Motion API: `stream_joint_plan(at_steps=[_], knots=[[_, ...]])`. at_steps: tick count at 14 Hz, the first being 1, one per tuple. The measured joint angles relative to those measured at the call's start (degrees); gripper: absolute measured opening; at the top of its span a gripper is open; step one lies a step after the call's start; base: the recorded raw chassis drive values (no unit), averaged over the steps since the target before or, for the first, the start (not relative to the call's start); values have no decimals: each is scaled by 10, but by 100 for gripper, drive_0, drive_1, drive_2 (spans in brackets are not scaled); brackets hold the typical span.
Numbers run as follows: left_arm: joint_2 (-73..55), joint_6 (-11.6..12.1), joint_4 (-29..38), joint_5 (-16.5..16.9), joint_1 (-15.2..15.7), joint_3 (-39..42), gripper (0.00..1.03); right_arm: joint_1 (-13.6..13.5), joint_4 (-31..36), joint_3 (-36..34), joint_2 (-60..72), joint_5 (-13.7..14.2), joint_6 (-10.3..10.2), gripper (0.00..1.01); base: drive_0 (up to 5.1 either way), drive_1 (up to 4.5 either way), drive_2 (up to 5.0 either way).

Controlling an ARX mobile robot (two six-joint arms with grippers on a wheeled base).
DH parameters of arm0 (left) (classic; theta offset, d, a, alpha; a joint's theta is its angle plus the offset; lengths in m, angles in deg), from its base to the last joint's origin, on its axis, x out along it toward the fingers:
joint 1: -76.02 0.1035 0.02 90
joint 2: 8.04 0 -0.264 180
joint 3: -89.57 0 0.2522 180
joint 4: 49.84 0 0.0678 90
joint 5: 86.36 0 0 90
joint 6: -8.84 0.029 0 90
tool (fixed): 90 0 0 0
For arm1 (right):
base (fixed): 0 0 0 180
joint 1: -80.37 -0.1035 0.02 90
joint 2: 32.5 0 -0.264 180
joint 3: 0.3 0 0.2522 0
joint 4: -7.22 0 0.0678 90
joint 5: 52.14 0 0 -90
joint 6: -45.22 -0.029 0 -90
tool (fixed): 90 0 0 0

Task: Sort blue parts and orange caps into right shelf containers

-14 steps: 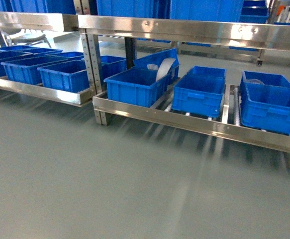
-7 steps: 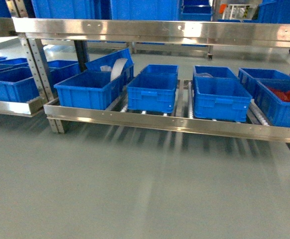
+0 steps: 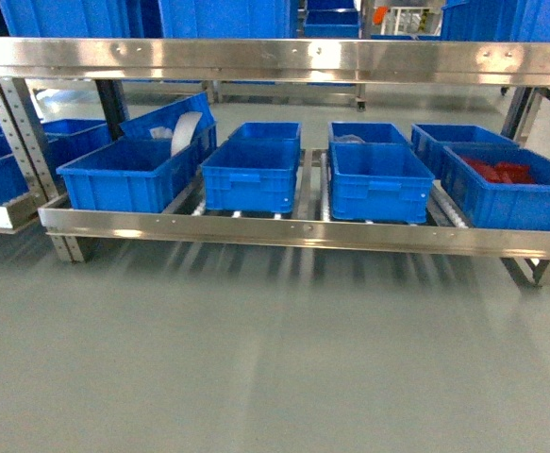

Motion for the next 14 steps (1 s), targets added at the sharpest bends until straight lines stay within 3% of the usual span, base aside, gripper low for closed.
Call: stream_joint_plan(at_steps=[4,14], knots=[[0,0,0,3,-1,0,44,0,0,0,0,0,0,44,-92,-92,-92],[1,0,3,0,0,0,44,0,2,0,-2,0,0,44,0,430,-430]])
